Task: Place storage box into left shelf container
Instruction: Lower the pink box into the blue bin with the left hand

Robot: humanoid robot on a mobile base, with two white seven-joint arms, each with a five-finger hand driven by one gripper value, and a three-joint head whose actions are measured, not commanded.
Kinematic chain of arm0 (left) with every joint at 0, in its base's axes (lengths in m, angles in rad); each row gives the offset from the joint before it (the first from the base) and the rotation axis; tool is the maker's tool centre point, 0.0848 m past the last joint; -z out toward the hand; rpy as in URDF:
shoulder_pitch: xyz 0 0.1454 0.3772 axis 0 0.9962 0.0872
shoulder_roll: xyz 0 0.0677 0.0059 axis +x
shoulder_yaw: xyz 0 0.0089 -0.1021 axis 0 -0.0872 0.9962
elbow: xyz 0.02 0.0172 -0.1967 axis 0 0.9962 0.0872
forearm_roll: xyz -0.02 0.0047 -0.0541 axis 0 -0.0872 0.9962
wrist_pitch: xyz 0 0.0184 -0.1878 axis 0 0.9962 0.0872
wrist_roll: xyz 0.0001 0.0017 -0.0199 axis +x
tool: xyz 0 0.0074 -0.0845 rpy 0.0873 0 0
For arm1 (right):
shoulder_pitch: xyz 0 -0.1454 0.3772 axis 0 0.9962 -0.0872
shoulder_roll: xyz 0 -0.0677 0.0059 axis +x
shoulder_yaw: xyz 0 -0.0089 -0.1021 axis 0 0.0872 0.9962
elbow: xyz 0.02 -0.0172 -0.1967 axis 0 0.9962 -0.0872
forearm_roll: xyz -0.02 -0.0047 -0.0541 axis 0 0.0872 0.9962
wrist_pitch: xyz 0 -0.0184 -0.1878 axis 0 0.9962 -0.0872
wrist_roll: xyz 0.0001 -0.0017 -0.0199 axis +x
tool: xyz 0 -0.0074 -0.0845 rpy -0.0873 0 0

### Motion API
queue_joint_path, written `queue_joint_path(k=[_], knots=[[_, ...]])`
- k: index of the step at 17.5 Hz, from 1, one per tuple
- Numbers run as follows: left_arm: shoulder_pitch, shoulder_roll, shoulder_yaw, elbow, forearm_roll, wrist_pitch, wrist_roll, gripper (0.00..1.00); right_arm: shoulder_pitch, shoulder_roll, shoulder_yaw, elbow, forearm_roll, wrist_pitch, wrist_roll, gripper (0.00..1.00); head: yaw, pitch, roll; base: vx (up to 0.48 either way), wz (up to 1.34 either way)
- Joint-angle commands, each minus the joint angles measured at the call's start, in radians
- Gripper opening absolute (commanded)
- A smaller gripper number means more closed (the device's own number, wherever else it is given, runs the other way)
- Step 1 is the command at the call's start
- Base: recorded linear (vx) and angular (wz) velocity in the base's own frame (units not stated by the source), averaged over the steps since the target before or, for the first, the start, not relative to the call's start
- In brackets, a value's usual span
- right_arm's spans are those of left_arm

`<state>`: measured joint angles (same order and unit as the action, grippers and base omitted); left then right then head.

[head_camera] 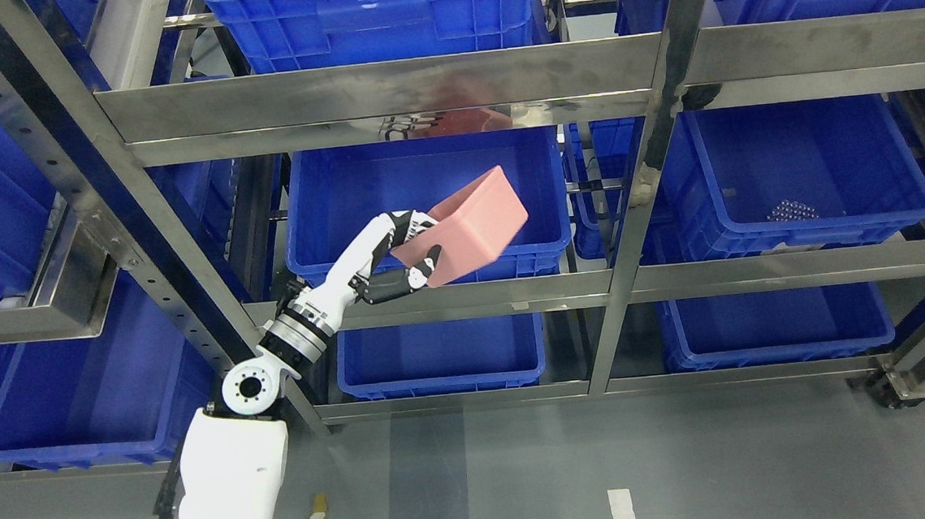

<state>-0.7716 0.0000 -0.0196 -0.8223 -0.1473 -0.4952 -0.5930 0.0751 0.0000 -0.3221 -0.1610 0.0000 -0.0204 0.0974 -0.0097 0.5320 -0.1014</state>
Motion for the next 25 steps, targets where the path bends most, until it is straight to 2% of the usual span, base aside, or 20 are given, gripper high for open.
queue_joint_path(k=[1, 7, 11, 18, 19, 20, 21, 23, 25], knots=[[-0.100, 0.017, 0.003, 0.330, 0.132, 0.087, 0.019, 0.04, 0.000, -0.017, 0.000, 0.000, 0.008, 0.000, 0.344, 1.00, 0.0000, 0.000, 0.000, 0.000, 0.00], [-0.156, 0.017, 0.003, 0.425, 0.248, 0.107, 0.137, 0.04, 0.000, -0.017, 0.000, 0.000, 0.008, 0.000, 0.344, 1.00, 0.0000, 0.000, 0.000, 0.000, 0.00], [-0.158, 0.017, 0.003, 0.434, 0.276, 0.194, 0.251, 0.04, 0.000, -0.017, 0.000, 0.000, 0.008, 0.000, 0.344, 1.00, 0.0000, 0.000, 0.000, 0.000, 0.00], [-0.186, 0.017, 0.003, 0.434, 0.368, 0.190, 0.331, 0.08, 0.000, -0.017, 0.000, 0.000, 0.008, 0.000, 0.344, 1.00, 0.0000, 0.000, 0.000, 0.000, 0.00], [-0.186, 0.017, 0.003, 0.434, 0.368, 0.193, 0.332, 0.11, 0.000, -0.017, 0.000, 0.000, 0.008, 0.000, 0.344, 1.00, 0.0000, 0.000, 0.000, 0.000, 0.00], [-0.186, 0.017, 0.003, 0.434, 0.365, 0.193, 0.328, 0.19, 0.000, -0.017, 0.000, 0.000, 0.008, 0.000, 0.344, 1.00, 0.0000, 0.000, 0.000, 0.000, 0.00], [-0.186, 0.017, 0.000, 0.434, 0.359, 0.193, 0.326, 0.31, 0.000, -0.017, 0.000, 0.000, 0.008, 0.000, 0.344, 1.00, 0.0000, 0.000, 0.000, 0.000, 0.00], [-0.186, 0.017, -0.028, 0.434, 0.356, 0.191, 0.332, 0.45, 0.000, -0.017, 0.000, 0.000, 0.008, 0.000, 0.344, 1.00, 0.0000, 0.000, 0.000, 0.000, 0.00], [-0.186, 0.017, -0.045, 0.431, 0.356, 0.188, 0.332, 0.63, 0.000, -0.017, 0.000, 0.000, 0.008, 0.000, 0.344, 1.00, 0.0000, 0.000, 0.000, 0.000, 0.00]])
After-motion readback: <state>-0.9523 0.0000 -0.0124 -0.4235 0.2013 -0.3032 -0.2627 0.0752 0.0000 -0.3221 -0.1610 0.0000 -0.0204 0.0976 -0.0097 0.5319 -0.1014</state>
